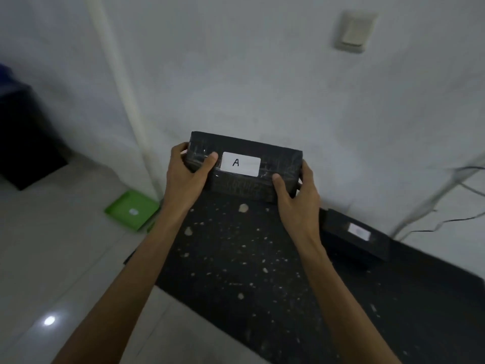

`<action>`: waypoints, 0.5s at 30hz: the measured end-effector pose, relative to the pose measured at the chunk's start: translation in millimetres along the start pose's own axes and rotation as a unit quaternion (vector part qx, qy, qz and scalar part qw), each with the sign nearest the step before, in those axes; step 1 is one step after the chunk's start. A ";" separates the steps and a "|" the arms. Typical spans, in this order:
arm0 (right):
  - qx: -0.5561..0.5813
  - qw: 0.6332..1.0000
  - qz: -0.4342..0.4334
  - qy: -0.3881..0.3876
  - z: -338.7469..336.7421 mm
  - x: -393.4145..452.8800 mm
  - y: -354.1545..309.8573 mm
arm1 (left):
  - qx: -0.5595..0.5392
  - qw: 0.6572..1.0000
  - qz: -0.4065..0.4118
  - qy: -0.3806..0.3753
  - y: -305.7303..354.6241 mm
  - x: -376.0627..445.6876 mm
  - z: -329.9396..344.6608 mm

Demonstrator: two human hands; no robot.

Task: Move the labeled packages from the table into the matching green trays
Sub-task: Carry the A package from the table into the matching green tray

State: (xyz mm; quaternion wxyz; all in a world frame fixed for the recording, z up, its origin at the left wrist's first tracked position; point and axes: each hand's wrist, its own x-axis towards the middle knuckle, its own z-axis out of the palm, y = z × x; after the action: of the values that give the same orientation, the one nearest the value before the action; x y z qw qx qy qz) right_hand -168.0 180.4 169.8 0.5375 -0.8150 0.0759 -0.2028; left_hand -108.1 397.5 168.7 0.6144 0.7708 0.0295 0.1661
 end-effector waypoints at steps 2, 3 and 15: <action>-0.007 0.999 0.022 -0.027 56.8 -4.4 -3.8 | 0.021 0.999 -0.002 0.024 -32.3 15.1 -38.9; -0.012 0.999 0.031 -0.037 84.1 -6.7 -6.1 | 0.036 0.999 -0.002 0.029 -48.3 22.2 -58.1; -0.063 0.971 0.149 -0.175 335.8 -31.4 3.6 | 0.157 0.986 -0.056 0.021 -200.8 99.4 -238.8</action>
State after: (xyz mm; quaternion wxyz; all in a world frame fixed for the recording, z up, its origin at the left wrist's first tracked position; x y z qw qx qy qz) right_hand -57.7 473.5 44.6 0.5138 -0.8497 0.1142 0.0305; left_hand -52.4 695.0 43.8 0.4935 0.8510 0.1112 0.1408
